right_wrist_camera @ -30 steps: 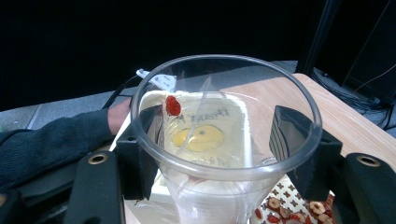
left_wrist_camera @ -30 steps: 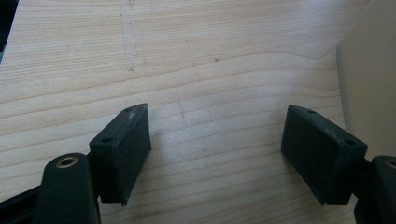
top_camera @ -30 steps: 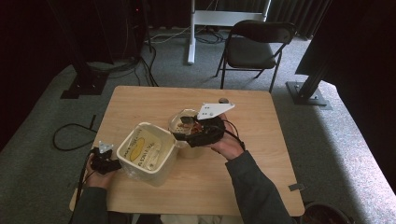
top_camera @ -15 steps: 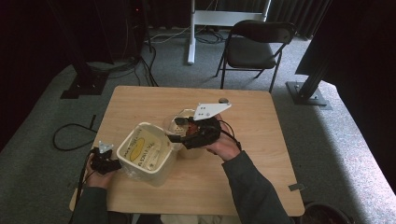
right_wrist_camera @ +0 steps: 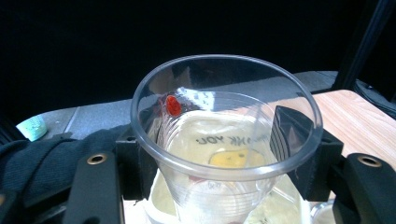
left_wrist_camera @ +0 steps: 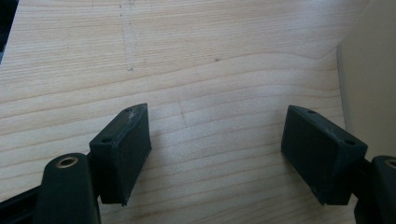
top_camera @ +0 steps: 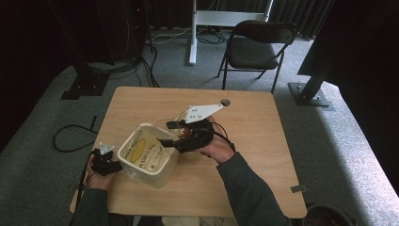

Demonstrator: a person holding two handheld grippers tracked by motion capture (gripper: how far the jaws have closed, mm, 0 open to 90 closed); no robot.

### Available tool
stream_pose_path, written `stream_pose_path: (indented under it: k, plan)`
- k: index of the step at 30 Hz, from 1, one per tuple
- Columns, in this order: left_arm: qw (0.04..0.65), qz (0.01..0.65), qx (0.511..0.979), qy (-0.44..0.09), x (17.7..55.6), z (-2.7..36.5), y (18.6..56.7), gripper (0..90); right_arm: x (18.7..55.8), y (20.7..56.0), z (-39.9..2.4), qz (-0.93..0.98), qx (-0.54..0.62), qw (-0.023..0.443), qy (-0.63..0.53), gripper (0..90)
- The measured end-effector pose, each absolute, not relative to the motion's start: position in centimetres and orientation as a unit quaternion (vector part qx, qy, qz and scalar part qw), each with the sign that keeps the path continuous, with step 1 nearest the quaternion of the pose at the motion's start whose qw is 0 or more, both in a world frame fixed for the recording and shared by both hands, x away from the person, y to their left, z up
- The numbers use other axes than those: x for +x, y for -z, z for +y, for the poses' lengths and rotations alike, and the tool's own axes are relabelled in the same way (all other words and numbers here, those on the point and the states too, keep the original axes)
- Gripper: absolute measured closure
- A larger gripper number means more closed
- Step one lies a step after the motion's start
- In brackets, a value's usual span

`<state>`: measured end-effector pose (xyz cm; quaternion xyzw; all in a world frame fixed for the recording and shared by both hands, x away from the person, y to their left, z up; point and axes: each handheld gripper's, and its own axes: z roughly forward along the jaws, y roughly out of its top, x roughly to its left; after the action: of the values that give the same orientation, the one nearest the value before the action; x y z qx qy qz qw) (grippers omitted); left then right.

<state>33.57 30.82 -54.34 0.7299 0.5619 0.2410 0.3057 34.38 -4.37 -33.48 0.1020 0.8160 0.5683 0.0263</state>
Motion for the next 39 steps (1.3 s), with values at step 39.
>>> stream_pose_path:
  k: [39]
  plan:
    - [0.306, 0.562, 0.73, -0.24, 33.6, 30.8, 54.3, 24.7, 36.4, 34.8, 1.3, 0.819, 0.111, -0.014, -0.563, 33.0]
